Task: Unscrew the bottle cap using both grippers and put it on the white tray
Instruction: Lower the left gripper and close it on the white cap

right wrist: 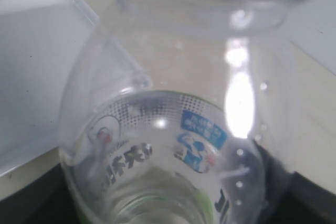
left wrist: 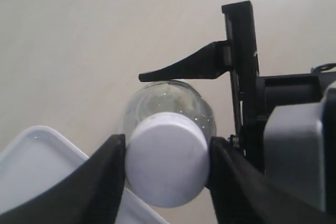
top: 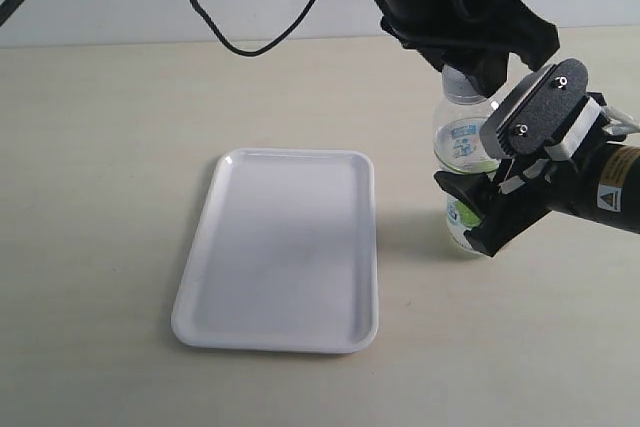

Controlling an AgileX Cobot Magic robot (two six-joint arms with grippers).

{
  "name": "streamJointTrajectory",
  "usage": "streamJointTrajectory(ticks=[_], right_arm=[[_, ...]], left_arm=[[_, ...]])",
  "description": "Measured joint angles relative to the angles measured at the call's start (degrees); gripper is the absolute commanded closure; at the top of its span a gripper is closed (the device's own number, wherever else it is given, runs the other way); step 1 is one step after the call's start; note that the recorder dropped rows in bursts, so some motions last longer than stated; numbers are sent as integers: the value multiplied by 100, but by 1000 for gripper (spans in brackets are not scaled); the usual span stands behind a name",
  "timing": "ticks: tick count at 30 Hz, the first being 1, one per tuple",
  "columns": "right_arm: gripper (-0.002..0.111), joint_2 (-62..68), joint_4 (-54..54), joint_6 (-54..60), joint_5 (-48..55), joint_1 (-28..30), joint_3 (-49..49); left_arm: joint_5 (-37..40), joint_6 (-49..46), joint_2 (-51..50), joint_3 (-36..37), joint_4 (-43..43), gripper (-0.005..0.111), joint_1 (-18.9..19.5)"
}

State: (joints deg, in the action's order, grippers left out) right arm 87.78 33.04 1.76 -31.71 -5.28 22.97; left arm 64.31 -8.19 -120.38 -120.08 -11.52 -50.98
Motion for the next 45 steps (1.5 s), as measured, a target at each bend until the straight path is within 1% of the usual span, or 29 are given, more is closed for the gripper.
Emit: streamJointTrajectory(ticks=[10,30,34,42,43,45], right_arm=[[108,0,0,110,0,0,0],[108,0,22,171,0,0,0],[108,0,-34,129,36,0,0],[108,0,-79,116,51,0,0],[108,0,-79,116,51,0,0],[108,0,-79,116,51,0,0]], left_arm=[[44,1301,0,0,20,107,0],[125,4704,0,-63,107,107,25],[-11,4933,-23,-63,95,107,59],[-35,4769,-37,-63,84,106,59],[-35,4760,-37,-63,84,104,59],[-35,4760,-37,-63,84,93,59]])
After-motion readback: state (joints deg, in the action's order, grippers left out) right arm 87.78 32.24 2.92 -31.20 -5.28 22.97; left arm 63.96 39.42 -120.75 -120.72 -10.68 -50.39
